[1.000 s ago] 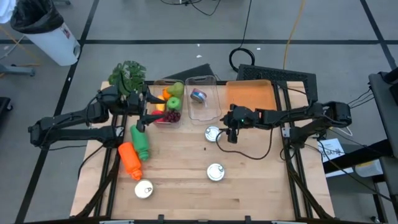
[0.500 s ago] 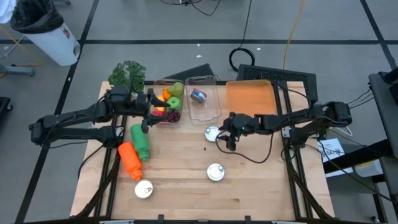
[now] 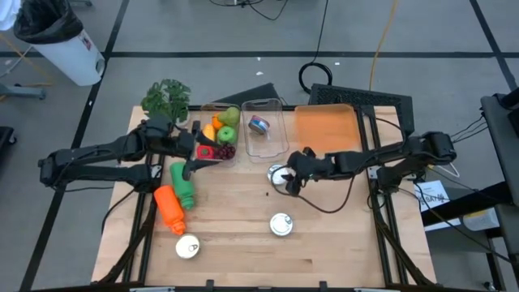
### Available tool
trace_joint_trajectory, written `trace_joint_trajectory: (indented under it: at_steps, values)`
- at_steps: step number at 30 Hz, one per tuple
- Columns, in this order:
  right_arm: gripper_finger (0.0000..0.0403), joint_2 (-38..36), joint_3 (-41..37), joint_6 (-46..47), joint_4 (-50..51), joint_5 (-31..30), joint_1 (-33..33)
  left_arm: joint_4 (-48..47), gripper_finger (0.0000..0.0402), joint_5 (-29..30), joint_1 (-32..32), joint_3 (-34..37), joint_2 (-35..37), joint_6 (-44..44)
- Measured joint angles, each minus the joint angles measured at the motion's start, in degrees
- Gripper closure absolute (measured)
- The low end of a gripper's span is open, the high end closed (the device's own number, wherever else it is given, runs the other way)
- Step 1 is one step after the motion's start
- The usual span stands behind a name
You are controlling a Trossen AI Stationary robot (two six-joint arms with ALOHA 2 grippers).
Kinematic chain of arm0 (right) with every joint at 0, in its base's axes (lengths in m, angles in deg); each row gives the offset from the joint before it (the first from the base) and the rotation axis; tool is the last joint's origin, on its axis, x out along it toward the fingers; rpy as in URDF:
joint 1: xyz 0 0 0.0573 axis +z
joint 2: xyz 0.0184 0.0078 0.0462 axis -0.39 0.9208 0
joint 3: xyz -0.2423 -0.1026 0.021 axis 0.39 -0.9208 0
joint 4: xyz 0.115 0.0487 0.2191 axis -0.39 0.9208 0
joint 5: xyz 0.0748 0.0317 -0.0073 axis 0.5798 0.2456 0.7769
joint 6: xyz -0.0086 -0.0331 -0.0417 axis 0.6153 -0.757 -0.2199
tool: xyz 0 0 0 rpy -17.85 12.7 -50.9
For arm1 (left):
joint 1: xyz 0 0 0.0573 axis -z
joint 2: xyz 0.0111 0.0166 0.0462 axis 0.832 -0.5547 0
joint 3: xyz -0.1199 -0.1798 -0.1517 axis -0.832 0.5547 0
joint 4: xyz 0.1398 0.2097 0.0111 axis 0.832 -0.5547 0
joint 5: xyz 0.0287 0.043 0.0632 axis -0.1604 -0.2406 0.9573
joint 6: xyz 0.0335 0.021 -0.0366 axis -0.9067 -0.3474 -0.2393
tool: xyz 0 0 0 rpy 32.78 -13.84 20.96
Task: Pick & Place Food Item
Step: Put the right green tuna can into the right transparent bin
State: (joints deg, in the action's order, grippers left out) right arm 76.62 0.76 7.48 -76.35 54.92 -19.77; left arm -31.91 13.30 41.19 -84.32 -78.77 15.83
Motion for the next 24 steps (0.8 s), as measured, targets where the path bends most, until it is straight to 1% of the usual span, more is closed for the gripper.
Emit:
trace_joint_trajectory:
  at_steps: [2, 5, 9, 12, 14, 18, 24]
  values:
    - [0.0192, 1.62, 3.17, 3.14, 4.92, -0.84, 0.87, -0.37, 0.0133, -0.01, 0.12, 0.00, 0.33, -0.90]
    - [0.0178, 4.96, 6.32, 5.43, 6.74, -2.63, 1.09, -0.42, 0.0139, 0.17, 0.14, 0.00, 0.33, -1.86]
    - [0.0171, 10.35, 6.58, 9.97, 11.77, -6.63, -0.98, -1.02, 0.0144, 3.57, 0.14, 0.00, 0.15, -2.01]
    - [0.0175, 13.38, 6.55, 13.67, 15.39, -6.62, -2.65, -1.36, 0.0139, 5.78, 0.10, 0.00, 0.11, -2.01]
    - [0.0179, 14.68, 6.56, 15.56, 15.64, -6.50, -3.20, -1.33, 0.0136, 6.32, 0.10, 0.00, 0.13, -1.99]
    - [0.0187, 16.10, 6.60, 16.17, 14.01, -6.13, -3.35, -1.63, 0.0139, 6.43, 0.10, 0.00, 0.13, -1.97]
    - [0.0188, 15.69, 6.57, 15.81, 13.29, -4.70, -3.06, -2.36, 0.0148, 6.45, 0.10, 0.00, 0.11, -1.62]
